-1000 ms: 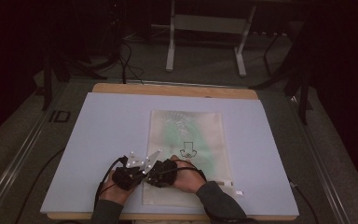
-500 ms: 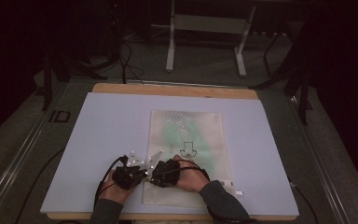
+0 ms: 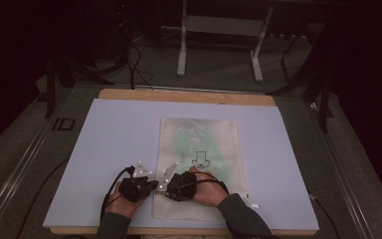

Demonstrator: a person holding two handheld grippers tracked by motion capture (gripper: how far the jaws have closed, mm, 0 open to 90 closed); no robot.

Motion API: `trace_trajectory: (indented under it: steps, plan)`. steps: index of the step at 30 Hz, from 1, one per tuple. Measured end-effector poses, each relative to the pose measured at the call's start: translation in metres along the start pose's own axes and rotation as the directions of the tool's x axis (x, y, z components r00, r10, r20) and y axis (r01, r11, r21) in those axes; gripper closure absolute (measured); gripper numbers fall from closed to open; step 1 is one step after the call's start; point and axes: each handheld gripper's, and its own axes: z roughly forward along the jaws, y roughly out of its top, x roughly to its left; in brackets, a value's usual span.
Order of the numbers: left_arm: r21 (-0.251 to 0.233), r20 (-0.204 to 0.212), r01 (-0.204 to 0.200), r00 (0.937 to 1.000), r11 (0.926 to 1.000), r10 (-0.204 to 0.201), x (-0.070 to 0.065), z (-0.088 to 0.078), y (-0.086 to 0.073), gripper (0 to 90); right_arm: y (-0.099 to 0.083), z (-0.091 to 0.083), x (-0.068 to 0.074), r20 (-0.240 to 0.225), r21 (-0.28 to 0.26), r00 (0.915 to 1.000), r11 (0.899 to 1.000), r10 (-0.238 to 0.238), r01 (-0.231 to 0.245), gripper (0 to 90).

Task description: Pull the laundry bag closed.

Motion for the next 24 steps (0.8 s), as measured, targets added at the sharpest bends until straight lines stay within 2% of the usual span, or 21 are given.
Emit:
trace_trajectory:
  steps: [2, 5, 12, 16, 18, 22, 24]
  plan:
    - [-0.007, 0.021, -0.009, 0.9997, 0.9999, 0.009, -0.0028, -0.0017, 0.0009, 89.2, -0.0003, 0.0000, -0.0004, -0.001, 0.000, 1.0000, 1.000, 0.001, -0.001, 82.1]
    - [-0.017, 0.070, 0.004, 0.9975, 0.9998, -0.003, -0.0059, -0.0024, 0.0004, 88.8, -0.0016, 0.0004, -0.0011, -0.002, -0.013, 1.0000, 1.000, 0.002, -0.002, 82.1]
    - [-0.013, 0.106, 0.016, 0.9942, 0.9998, -0.015, -0.0090, -0.0034, -0.0014, 88.2, -0.0037, 0.0002, -0.0019, -0.007, -0.028, 1.0000, 1.000, 0.007, -0.007, 82.0]
    - [0.006, 0.105, 0.010, 0.9944, 0.9999, -0.010, -0.0087, -0.0011, -0.0023, 88.0, -0.0031, 0.0006, -0.0018, -0.004, -0.029, 1.0000, 1.000, -0.001, 0.001, 82.0]
    - [0.021, 0.088, -0.023, 0.9959, 0.9995, 0.021, -0.0106, 0.0005, -0.0021, 88.0, -0.0023, 0.0006, -0.0015, -0.002, -0.023, 1.0000, 1.000, -0.009, 0.009, 82.0]
    - [0.020, 0.085, -0.026, 0.9960, 0.9995, 0.024, -0.0114, 0.0009, -0.0020, 88.2, -0.0014, 0.0005, -0.0004, 0.003, -0.016, 0.9999, 1.000, -0.014, 0.014, 82.0]
    - [0.044, 0.067, -0.044, 0.9969, 0.9981, 0.041, -0.0110, 0.0005, -0.0012, 88.8, 0.0002, 0.0002, 0.0031, 0.021, -0.002, 0.9994, 1.000, -0.028, 0.028, 82.1]
